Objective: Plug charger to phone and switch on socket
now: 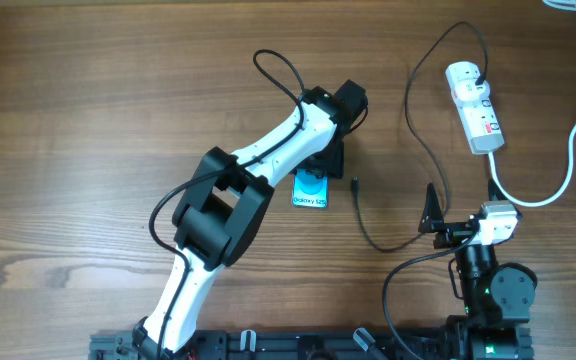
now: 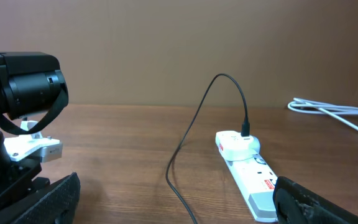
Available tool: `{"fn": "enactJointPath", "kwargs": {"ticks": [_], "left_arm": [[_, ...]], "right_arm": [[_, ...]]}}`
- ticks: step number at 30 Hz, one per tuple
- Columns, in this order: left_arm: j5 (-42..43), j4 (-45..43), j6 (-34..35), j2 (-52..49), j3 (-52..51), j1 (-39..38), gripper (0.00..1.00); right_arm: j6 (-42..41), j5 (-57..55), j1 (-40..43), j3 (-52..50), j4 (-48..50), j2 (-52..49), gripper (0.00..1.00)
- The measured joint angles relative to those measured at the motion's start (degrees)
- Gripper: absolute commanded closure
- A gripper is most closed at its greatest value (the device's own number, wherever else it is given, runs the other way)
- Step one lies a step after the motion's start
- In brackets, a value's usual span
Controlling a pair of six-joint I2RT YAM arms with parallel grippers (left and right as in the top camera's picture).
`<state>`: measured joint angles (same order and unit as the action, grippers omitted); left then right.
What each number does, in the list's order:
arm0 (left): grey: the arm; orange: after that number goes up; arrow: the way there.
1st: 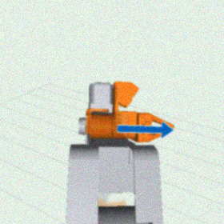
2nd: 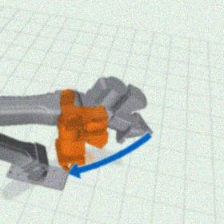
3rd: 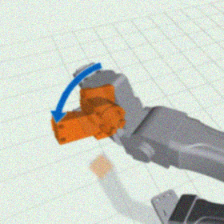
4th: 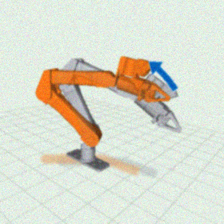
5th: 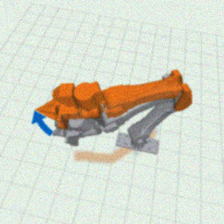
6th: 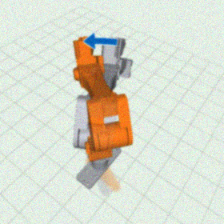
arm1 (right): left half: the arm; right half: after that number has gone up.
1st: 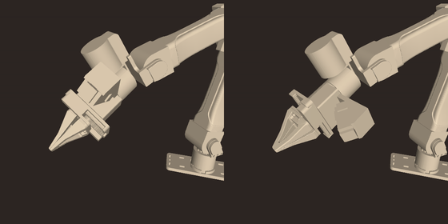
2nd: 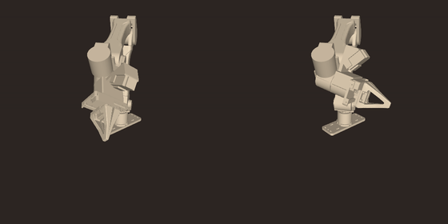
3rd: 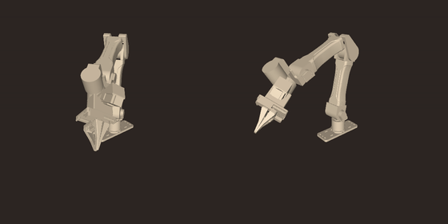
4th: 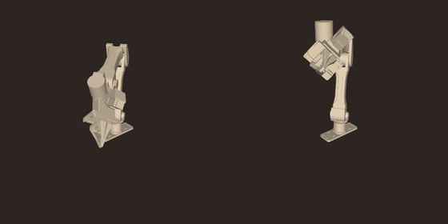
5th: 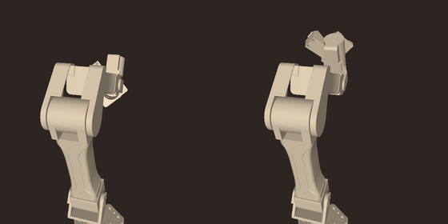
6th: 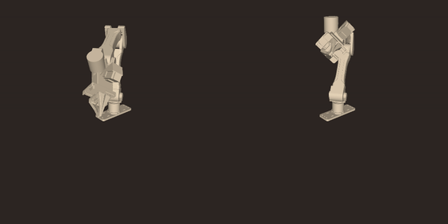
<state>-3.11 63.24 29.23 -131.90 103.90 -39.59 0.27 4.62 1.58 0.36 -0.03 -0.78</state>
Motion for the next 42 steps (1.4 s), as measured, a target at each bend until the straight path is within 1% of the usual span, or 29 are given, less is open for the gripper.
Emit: {"fn": "enactJointPath", "kwargs": {"ticks": [7, 11, 13, 15, 18, 19, 20, 21, 22, 24, 25, 28, 36, 42], "left_arm": [[0.2, -1.6, 0.0, 0.0, -0.3, 0.0, 0.25], [0.9, -4.0, 0.5, 1.2, -2.8, 0.0, 0.11], [1.1, -5.0, 0.9, 1.7, -3.8, 0.0, 0.07], [1.4, -6.0, 0.9, 2.1, -4.7, 0.0, 0.05], [1.5, -6.6, 1.1, 2.5, -5.5, 0.0, 0.06], [1.5, -6.7, 1.1, 2.6, -5.7, 0.0, 0.15], [1.5, -6.7, 1.1, 2.9, -6.1, 0.0, 0.18], [1.6, -6.7, 0.9, 3.0, -6.4, 0.0, 0.2], [1.7, -6.7, 1.2, 3.3, -6.9, 0.0, 0.26], [1.8, -6.8, 1.2, 3.5, -7.2, 0.0, 0.33], [2.0, -6.7, 1.2, 3.5, -7.3, 0.0, 0.34], [2.1, -7.0, 1.1, 3.8, -7.5, 0.0, 0.32], [2.1, -6.8, 1.1, 3.8, -7.6, 0.0, 0.32], [3.5, -4.5, 1.1, 4.0, -7.6, 0.6, 0.32]], "right_arm": [[0.0, 0.0, 0.0, 0.0, 0.0, 0.0, 0.0], [0.0, 0.0, 0.0, 0.0, 0.0, 0.0, 0.0], [0.0, 0.0, 0.0, 0.0, 0.0, 0.0, 0.0], [0.0, 0.0, 0.0, 0.0, 0.0, 0.0, 0.0], [0.0, 0.0, 0.0, 0.0, 0.0, 0.0, 0.0], [0.0, 0.0, 0.0, 0.0, 0.0, 0.0, 0.0], [0.0, 0.0, 0.0, 0.0, 0.0, 0.0, 0.0], [0.0, 0.0, 0.0, 0.0, 0.0, 0.0, 0.0], [0.0, 0.0, 0.0, 0.0, 0.0, 0.0, 0.0], [0.0, 0.0, 0.0, 0.0, 0.0, 0.0, 0.0], [0.0, 0.0, 0.0, 0.0, 0.0, 0.0, 0.0], [0.0, 0.0, 0.0, 0.0, 0.0, 0.0, 0.0], [0.0, 0.0, 0.0, 0.0, 0.0, 0.0, 0.0], [0.0, 0.0, 0.0, 0.0, 0.0, 0.0, 0.0]]}}
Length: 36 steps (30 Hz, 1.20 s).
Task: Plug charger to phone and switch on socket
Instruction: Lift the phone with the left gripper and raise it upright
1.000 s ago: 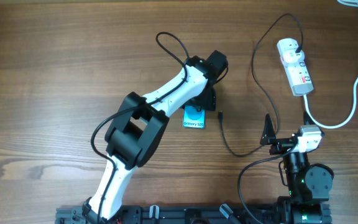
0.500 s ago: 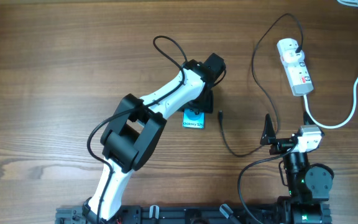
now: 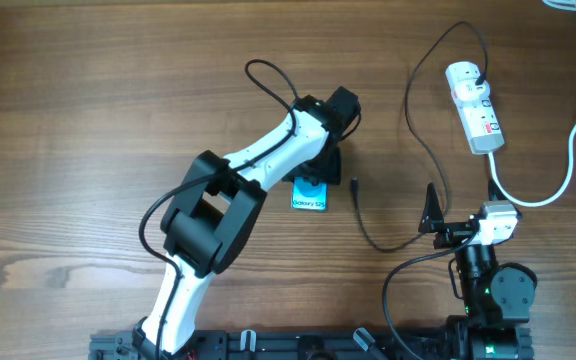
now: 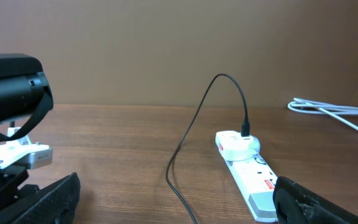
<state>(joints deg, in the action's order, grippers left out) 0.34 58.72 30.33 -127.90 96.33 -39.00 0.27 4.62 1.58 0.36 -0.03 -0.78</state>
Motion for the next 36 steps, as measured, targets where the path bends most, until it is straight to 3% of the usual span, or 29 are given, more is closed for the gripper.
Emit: {"fn": "enactJointPath", "kwargs": {"ticks": [10, 16, 36], "left_arm": [[4.0, 1.9, 0.0, 3.7, -0.8, 5.0, 0.32], [13.7, 2.8, 0.0, 4.7, -0.8, 8.0, 0.32], [73.7, 2.1, 0.0, 4.8, -0.8, 28.3, 0.3]], "right_arm": [[0.0, 0.0, 0.0, 0.0, 0.0, 0.0, 0.0], [0.0, 0.0, 0.0, 0.0, 0.0, 0.0, 0.0], [0.0, 0.0, 0.0, 0.0, 0.0, 0.0, 0.0]]}}
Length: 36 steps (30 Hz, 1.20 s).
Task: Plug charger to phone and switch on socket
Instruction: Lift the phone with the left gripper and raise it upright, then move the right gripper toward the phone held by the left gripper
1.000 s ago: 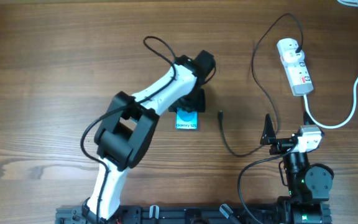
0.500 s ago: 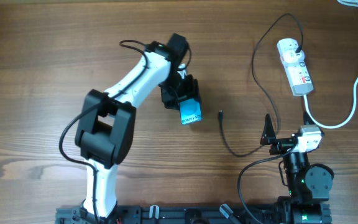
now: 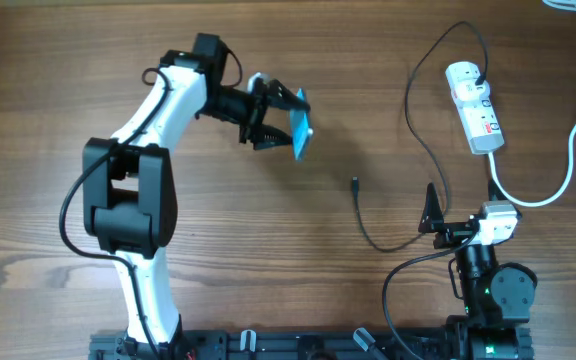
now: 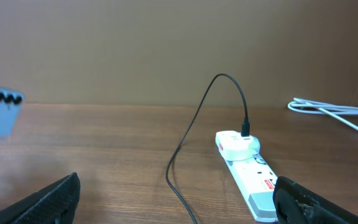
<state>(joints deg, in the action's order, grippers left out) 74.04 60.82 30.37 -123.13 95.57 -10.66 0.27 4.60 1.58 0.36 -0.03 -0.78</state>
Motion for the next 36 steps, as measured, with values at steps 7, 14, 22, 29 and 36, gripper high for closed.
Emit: {"fn": "enactJointPath", "kwargs": {"ticks": [7, 14, 22, 29, 36], "left_arm": [[11.2, 0.0, 0.0, 0.0, 0.0, 1.7, 0.3], [12.9, 0.0, 0.7, 0.0, 0.0, 1.8, 0.3], [13.1, 0.0, 1.7, 0.0, 0.0, 4.0, 0.3], [13.1, 0.5, 2.7, 0.0, 0.0, 4.7, 0.3], [13.1, 1.7, 8.4, 0.0, 0.0, 4.7, 0.31]], "right_arm": [[0.0, 0.0, 0.0, 0.0, 0.0, 0.0, 0.0], [-20.1, 9.4, 0.0, 0.0, 1.4, 0.0, 0.0], [-66.8, 23.7, 0.0, 0.0, 19.9, -0.2, 0.01], [-64.8, 28.4, 0.0, 11.4, 8.2, -3.1, 0.0], [-41.1, 28.7, 0.0, 37.9, -28.7, -25.7, 0.0]]}}
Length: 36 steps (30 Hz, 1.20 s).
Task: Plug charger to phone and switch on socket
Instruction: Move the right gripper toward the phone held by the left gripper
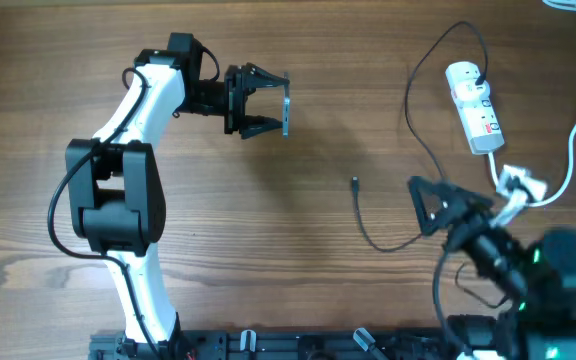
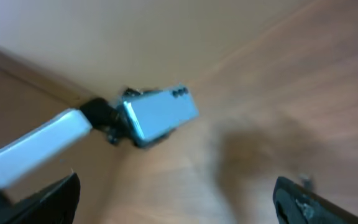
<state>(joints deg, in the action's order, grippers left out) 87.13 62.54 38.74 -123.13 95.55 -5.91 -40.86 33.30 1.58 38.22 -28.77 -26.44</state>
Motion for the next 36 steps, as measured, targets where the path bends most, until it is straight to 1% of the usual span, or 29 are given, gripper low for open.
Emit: {"fn": "enactJointPath", "kwargs": {"ticks": [3, 6, 10, 13, 15, 17, 19, 20, 21, 23, 25, 27, 30, 32, 35, 36], "left_arm": [[0.0, 0.0, 1.1, 0.0, 0.0, 0.0, 0.31], [0.0, 0.1, 1.5, 0.0, 0.0, 0.0, 0.3], [0.0, 0.1, 1.6, 0.0, 0.0, 0.0, 0.3], [0.0, 0.1, 1.7, 0.0, 0.0, 0.0, 0.3], [0.0, 0.0, 1.7, 0.0, 0.0, 0.0, 0.3], [0.0, -0.2, 1.7, 0.0, 0.0, 0.0, 0.31], [0.0, -0.2, 1.7, 0.0, 0.0, 0.0, 0.31], [0.0, -0.3, 1.7, 0.0, 0.0, 0.0, 0.31], [0.0, -0.4, 1.7, 0.0, 0.0, 0.0, 0.31], [0.0, -0.3, 1.8, 0.0, 0.0, 0.0, 0.31], [0.0, -0.5, 1.9, 0.0, 0.0, 0.0, 0.31], [0.0, -0.8, 1.9, 0.0, 0.0, 0.0, 0.31], [0.0, -2.4, 1.9, 0.0, 0.0, -0.1, 0.31], [0.0, -2.6, 1.9, 0.0, 0.0, -0.4, 0.31], [0.0, -2.5, 2.0, 0.0, 0.0, -1.1, 0.31], [0.0, -2.5, 2.0, 0.0, 0.0, -1.5, 0.31]], "right_arm": [[4.5, -0.1, 0.0, 5.9, -4.0, -9.8, 0.0], [7.1, -0.1, 0.0, 6.9, -5.8, -15.5, 0.0], [8.6, -0.1, 0.0, 6.9, -6.6, -18.0, 0.0], [8.2, 1.5, -0.1, 7.0, -2.9, -17.2, 0.0], [9.6, 3.3, -2.0, 8.9, -4.9, -17.2, 0.0], [11.9, 3.1, -6.2, 13.7, -9.8, -19.2, 0.01], [13.8, 0.4, -10.7, 18.9, -15.1, -22.4, 0.01], [14.7, -2.8, -13.9, 23.0, -19.6, -24.9, 0.01], [15.8, -7.2, -19.1, 29.1, -23.4, -29.2, 0.01], [16.5, -16.5, -26.1, 37.3, -30.3, -35.0, 0.01], [16.0, -26.1, -34.4, 46.3, -34.6, -42.0, 0.01], [14.0, -33.5, -40.6, 51.8, -35.2, -48.2, 0.0], [12.4, -40.1, -45.7, 54.1, -31.9, -55.2, 0.0], [11.5, -42.6, -47.4, 54.1, -29.0, -59.4, 0.0], [8.9, -45.6, -47.7, 54.1, -26.1, -63.1, 0.01], [8.4, -46.4, -47.7, 54.1, -25.4, -63.3, 0.02]]}}
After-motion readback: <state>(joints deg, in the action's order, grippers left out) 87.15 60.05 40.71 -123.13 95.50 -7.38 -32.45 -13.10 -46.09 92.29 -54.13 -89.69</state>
